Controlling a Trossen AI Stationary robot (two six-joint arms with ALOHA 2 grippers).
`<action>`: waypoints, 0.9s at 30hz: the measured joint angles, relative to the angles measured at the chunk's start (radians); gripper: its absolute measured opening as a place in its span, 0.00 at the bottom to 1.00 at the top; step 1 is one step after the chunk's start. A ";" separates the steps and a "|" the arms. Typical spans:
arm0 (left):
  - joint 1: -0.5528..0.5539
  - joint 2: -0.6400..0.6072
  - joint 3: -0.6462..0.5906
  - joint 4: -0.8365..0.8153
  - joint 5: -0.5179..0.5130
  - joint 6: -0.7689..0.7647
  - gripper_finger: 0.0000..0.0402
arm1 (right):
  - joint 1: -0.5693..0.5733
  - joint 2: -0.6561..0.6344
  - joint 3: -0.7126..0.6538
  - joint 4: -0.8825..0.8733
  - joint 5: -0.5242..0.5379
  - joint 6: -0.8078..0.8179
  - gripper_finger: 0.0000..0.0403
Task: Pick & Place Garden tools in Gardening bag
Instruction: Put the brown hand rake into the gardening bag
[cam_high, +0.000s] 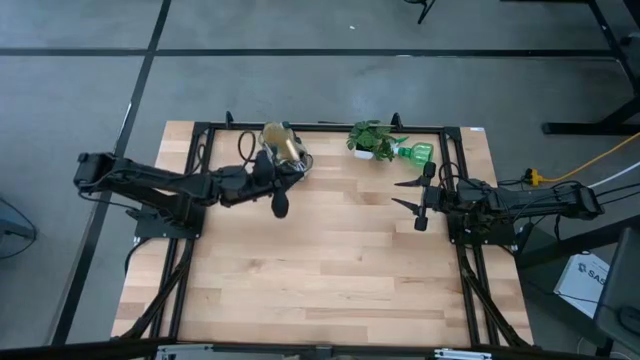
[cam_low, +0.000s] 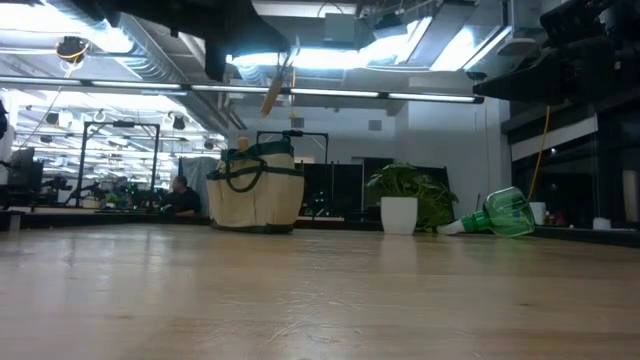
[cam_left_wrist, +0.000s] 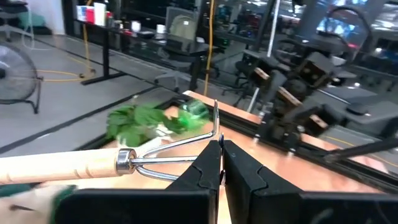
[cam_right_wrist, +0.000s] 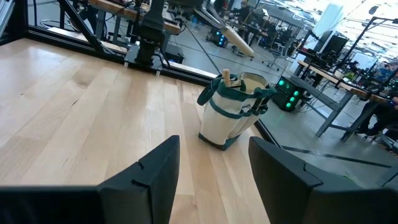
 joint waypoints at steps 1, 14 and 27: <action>-0.019 0.000 0.000 0.000 -0.007 0.000 0.01 | 0.000 0.000 0.000 0.000 0.000 0.000 0.48; -0.302 0.248 0.000 0.212 0.020 0.370 0.01 | 0.000 0.000 0.000 -0.003 0.000 0.000 0.48; -0.285 0.520 0.008 0.315 -0.024 0.269 0.01 | 0.000 0.000 0.000 -0.003 0.000 0.000 0.48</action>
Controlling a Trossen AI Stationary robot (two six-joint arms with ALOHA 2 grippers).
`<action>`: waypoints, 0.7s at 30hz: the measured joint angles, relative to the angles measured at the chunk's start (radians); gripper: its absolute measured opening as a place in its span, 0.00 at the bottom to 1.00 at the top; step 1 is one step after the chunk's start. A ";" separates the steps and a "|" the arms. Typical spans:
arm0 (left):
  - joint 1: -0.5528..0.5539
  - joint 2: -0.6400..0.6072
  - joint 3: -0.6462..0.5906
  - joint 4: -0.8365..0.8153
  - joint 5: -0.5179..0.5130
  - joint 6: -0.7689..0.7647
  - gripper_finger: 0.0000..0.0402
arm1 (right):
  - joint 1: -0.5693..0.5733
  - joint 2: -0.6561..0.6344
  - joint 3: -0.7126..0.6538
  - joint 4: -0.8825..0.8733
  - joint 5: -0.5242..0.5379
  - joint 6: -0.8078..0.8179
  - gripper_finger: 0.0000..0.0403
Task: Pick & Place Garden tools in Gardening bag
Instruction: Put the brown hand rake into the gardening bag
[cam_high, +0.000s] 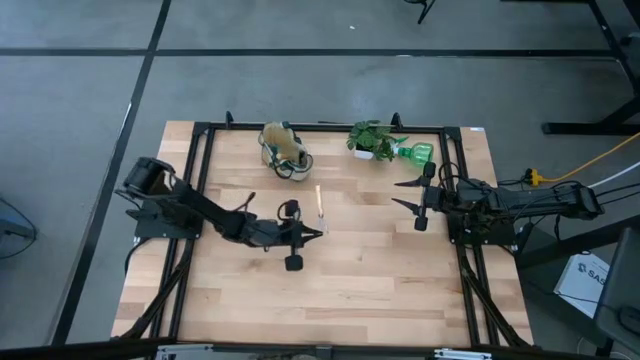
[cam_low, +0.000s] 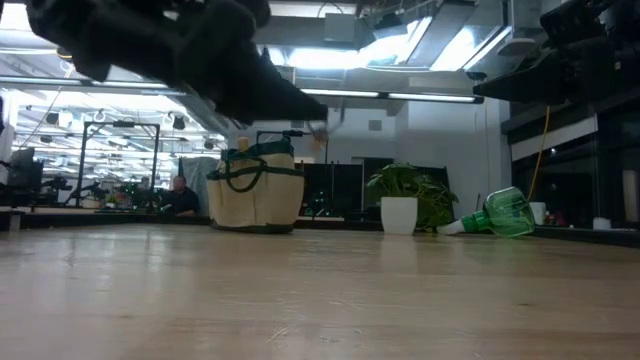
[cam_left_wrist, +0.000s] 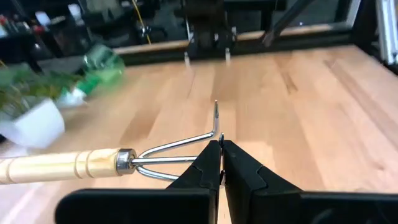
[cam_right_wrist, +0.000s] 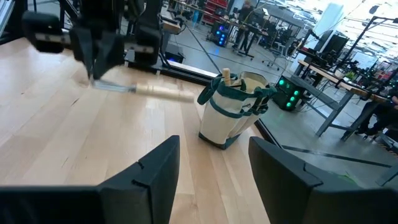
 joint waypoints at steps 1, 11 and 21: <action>0.004 0.019 0.009 0.000 0.010 -0.005 0.01 | 0.000 0.000 0.000 0.000 0.000 0.000 0.48; 0.057 0.233 0.108 -0.006 0.009 -0.013 0.02 | 0.000 0.000 0.000 0.000 0.000 0.000 0.48; 0.126 0.407 0.265 0.000 0.143 -0.019 0.02 | 0.000 0.000 0.000 0.000 0.000 0.000 0.48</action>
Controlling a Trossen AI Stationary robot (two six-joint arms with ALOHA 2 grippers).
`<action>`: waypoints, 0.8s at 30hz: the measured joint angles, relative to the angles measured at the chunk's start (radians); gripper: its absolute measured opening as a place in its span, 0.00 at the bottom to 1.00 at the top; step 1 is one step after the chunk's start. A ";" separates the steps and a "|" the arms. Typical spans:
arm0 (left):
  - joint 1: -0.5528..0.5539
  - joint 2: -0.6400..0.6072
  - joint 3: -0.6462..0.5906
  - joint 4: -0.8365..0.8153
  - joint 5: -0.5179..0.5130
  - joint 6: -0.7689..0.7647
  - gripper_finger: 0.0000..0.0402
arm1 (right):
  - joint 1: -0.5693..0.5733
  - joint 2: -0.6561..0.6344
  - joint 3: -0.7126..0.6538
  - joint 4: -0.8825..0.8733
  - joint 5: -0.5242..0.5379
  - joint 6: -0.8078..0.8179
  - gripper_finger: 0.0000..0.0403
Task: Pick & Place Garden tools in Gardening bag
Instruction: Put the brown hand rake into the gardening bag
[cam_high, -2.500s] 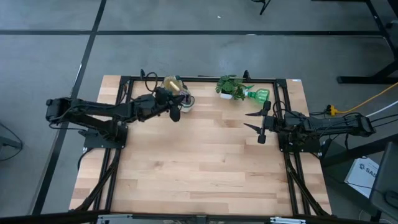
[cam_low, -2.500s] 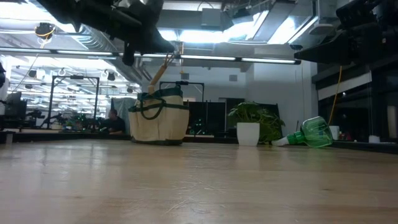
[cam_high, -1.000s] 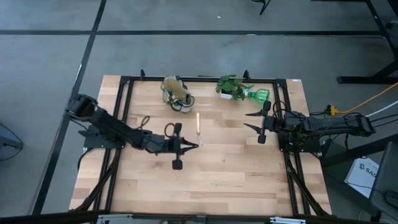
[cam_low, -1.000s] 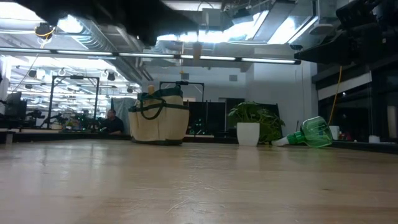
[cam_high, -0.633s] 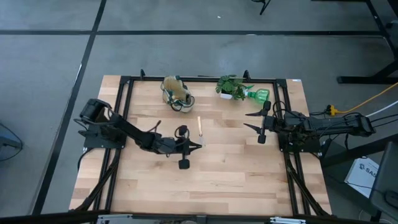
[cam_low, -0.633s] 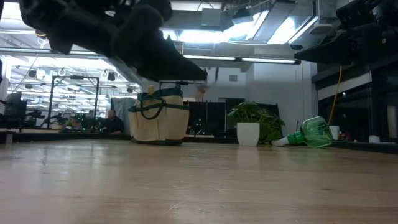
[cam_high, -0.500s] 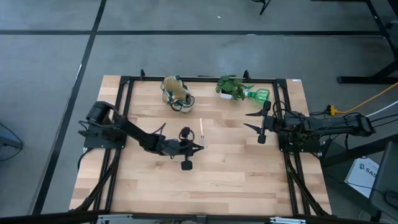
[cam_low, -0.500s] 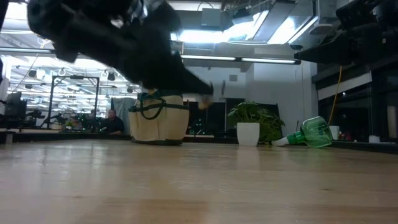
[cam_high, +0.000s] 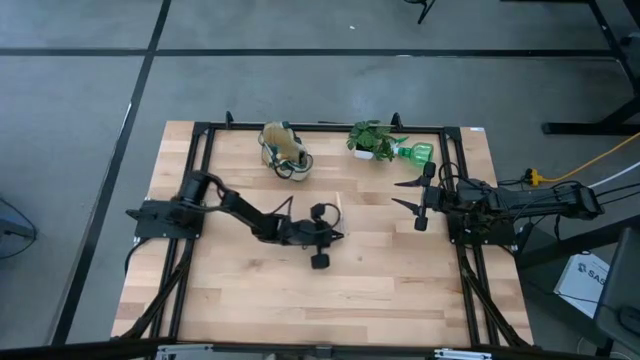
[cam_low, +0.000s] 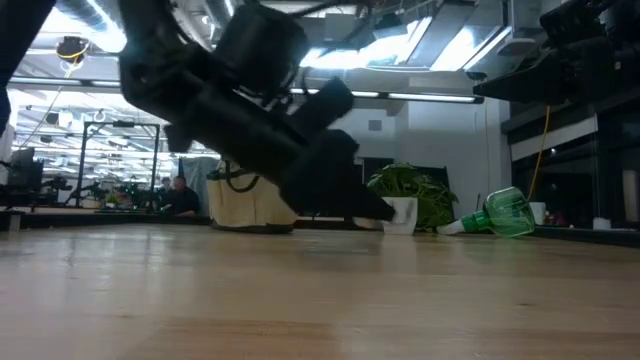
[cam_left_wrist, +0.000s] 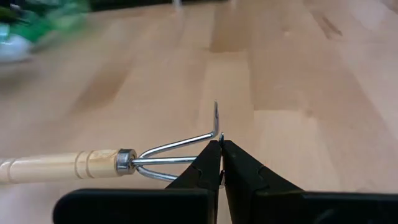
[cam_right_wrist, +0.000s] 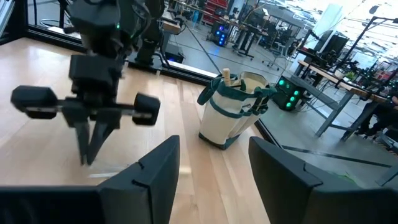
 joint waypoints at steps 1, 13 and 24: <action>0.005 0.016 0.016 -0.002 0.022 0.000 0.02 | 0.000 0.000 0.000 0.000 0.000 0.000 0.48; 0.040 0.123 0.136 -0.018 0.078 -0.055 0.04 | 0.000 0.000 0.000 0.000 0.000 0.000 0.48; 0.031 0.127 0.144 -0.037 0.075 -0.067 0.31 | 0.000 0.000 0.000 -0.001 0.000 0.000 0.48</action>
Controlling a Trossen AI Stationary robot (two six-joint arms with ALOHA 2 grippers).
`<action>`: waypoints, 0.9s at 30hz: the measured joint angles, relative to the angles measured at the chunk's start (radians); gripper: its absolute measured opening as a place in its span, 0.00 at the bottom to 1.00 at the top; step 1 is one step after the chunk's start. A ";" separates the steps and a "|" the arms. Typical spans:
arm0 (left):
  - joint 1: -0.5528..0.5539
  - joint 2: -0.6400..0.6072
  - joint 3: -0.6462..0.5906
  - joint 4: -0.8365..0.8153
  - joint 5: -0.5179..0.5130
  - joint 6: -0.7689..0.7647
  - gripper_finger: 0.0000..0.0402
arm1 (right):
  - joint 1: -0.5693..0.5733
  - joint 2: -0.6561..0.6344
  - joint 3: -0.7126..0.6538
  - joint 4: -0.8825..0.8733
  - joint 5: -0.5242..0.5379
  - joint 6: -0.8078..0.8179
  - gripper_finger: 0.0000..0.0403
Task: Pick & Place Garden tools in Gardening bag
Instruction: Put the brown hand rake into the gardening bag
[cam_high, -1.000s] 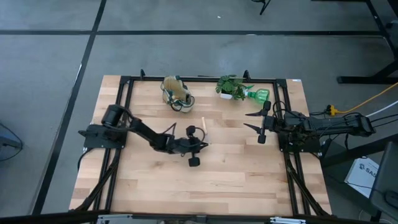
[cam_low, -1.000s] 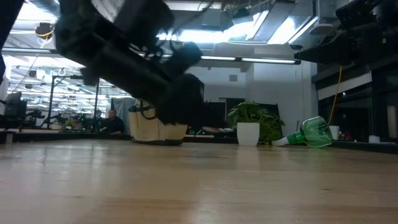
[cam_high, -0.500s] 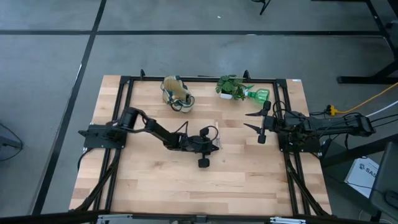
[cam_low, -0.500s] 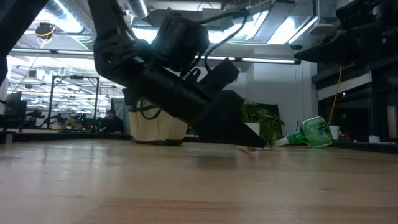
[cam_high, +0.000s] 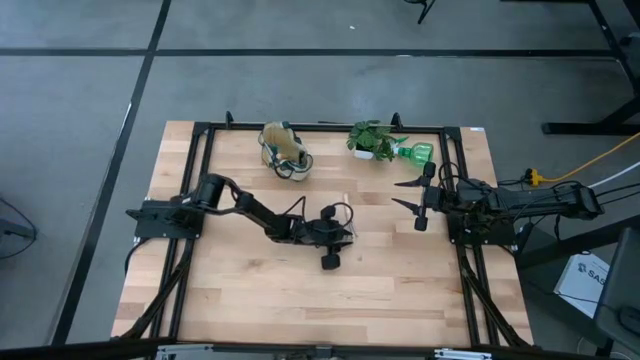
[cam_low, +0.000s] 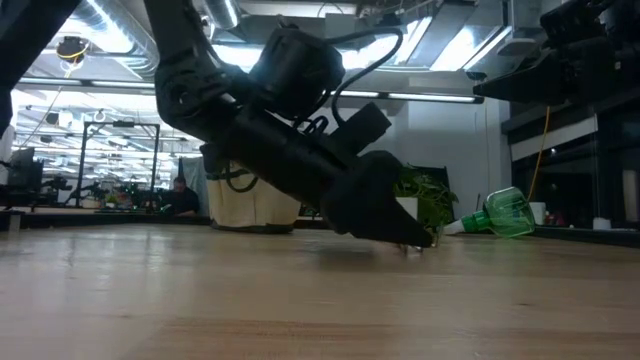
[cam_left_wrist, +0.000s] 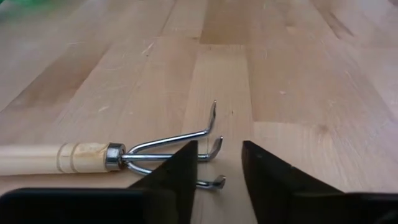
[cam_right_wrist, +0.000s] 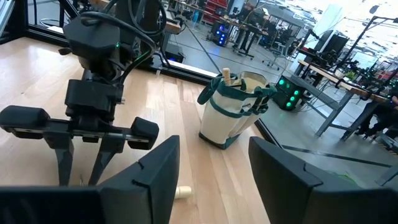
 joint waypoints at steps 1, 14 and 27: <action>-0.001 0.000 0.000 0.000 0.000 0.001 0.33 | 0.000 0.000 0.000 0.000 0.000 0.000 0.48; -0.001 -0.006 -0.001 0.015 0.012 0.009 0.45 | 0.000 0.000 0.000 0.000 0.000 0.000 0.48; 0.028 0.000 -0.001 -0.002 0.000 0.016 0.40 | 0.000 0.000 0.000 -0.001 0.000 0.000 0.48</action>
